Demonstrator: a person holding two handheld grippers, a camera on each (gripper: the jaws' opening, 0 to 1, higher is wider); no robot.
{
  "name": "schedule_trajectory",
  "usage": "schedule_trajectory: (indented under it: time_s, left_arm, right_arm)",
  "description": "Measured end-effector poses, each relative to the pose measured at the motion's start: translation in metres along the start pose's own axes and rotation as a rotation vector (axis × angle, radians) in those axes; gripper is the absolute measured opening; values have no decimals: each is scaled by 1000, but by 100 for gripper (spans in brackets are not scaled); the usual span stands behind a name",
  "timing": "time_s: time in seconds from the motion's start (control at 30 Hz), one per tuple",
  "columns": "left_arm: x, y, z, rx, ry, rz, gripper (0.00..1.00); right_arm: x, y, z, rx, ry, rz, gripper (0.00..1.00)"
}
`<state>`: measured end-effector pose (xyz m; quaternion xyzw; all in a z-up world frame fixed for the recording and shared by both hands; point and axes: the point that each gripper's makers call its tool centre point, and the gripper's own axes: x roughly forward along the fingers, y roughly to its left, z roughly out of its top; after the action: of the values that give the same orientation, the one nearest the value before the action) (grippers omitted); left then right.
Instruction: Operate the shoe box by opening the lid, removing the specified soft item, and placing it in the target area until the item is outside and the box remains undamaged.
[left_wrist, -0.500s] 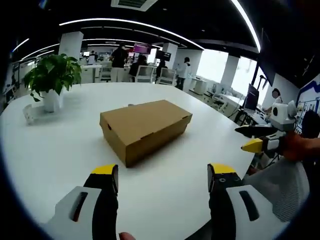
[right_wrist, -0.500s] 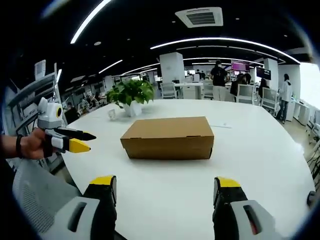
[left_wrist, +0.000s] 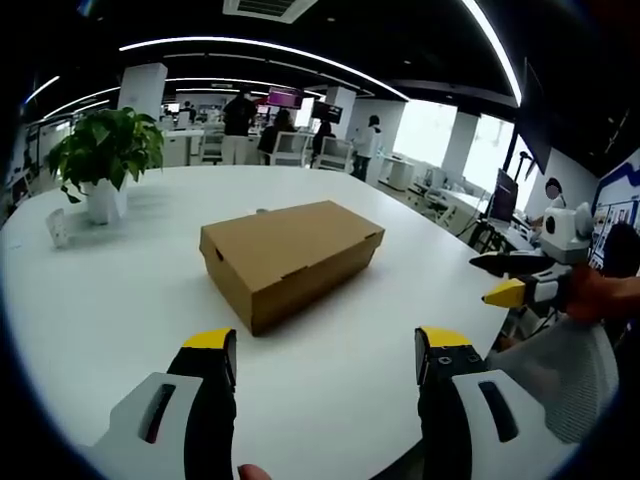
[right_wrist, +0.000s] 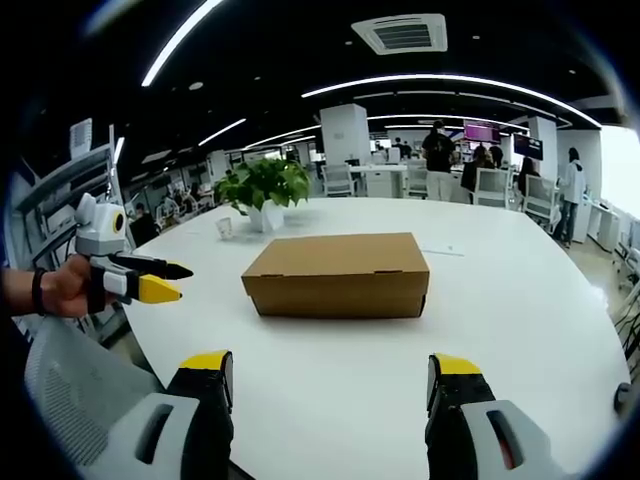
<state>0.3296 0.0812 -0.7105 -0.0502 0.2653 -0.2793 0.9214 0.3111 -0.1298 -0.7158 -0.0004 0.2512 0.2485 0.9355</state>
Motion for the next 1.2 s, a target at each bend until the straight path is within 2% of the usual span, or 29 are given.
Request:
schedule_trajectory:
  time_s: [1.2]
  left_arm:
    - [1, 5, 0, -20, -5, 5, 74]
  right_arm:
    - [3, 8, -3, -16, 19, 30, 79]
